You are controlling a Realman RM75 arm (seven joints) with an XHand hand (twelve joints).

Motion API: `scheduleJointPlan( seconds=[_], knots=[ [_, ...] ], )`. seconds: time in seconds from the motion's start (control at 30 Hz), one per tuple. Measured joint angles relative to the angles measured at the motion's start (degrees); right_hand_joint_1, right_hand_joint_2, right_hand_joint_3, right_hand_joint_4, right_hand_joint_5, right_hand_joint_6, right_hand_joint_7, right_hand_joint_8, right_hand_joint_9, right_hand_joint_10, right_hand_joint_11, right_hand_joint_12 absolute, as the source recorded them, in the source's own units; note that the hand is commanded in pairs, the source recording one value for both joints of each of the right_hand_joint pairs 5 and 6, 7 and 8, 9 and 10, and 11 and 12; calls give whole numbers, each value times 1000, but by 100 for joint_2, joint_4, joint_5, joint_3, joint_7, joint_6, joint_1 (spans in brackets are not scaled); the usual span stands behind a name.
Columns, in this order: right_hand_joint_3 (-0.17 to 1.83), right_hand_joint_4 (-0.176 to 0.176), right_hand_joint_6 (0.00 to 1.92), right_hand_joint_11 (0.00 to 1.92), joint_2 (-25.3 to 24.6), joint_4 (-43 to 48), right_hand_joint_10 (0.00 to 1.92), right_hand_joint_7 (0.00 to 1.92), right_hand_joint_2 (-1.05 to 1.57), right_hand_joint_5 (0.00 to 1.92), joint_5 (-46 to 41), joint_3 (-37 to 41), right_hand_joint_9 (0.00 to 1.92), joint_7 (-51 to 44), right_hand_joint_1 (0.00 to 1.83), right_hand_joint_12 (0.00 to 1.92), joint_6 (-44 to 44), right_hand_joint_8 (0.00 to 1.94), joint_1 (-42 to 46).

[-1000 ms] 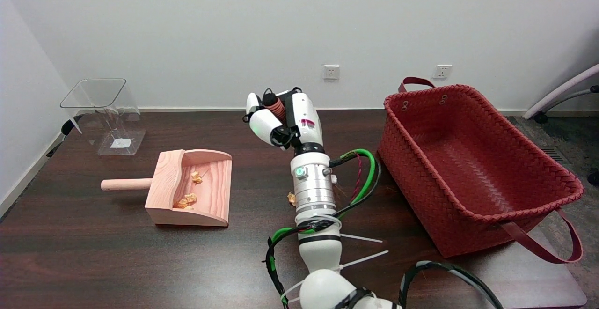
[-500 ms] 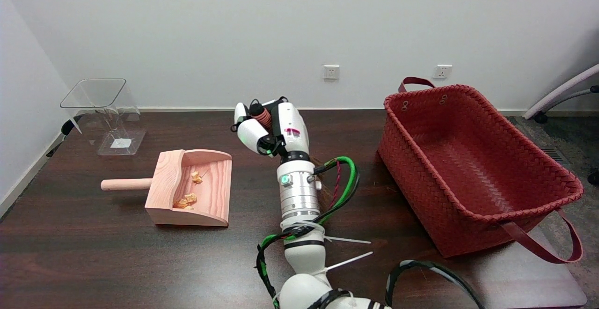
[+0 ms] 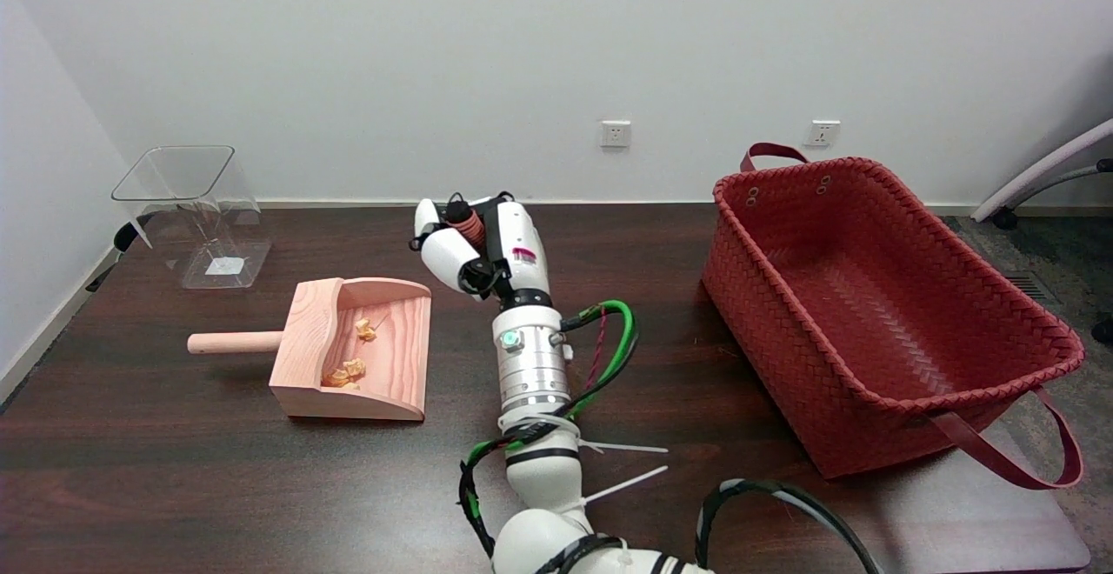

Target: Sweep the paper balls into the dustpan.

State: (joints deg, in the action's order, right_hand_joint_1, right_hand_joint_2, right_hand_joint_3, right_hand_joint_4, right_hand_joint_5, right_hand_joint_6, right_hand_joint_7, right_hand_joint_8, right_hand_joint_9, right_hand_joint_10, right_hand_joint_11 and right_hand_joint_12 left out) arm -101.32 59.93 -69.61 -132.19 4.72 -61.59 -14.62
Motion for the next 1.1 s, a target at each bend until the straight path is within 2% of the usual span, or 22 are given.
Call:
scheduleJointPlan(
  seconds=[0.33, 1.1],
  knots=[
    [434, 0, 1920, 1920, -132, -546, 1920, 1920, 1571, 1920, 25, -11, 1920, 944, 721, 1920, 289, 1920, -415],
    [77, 0, 1920, 1920, -596, -1265, 1920, 1920, 1571, 1920, -87, 12, 1920, 2546, 680, 1920, 515, 1920, -1350]
  ],
)
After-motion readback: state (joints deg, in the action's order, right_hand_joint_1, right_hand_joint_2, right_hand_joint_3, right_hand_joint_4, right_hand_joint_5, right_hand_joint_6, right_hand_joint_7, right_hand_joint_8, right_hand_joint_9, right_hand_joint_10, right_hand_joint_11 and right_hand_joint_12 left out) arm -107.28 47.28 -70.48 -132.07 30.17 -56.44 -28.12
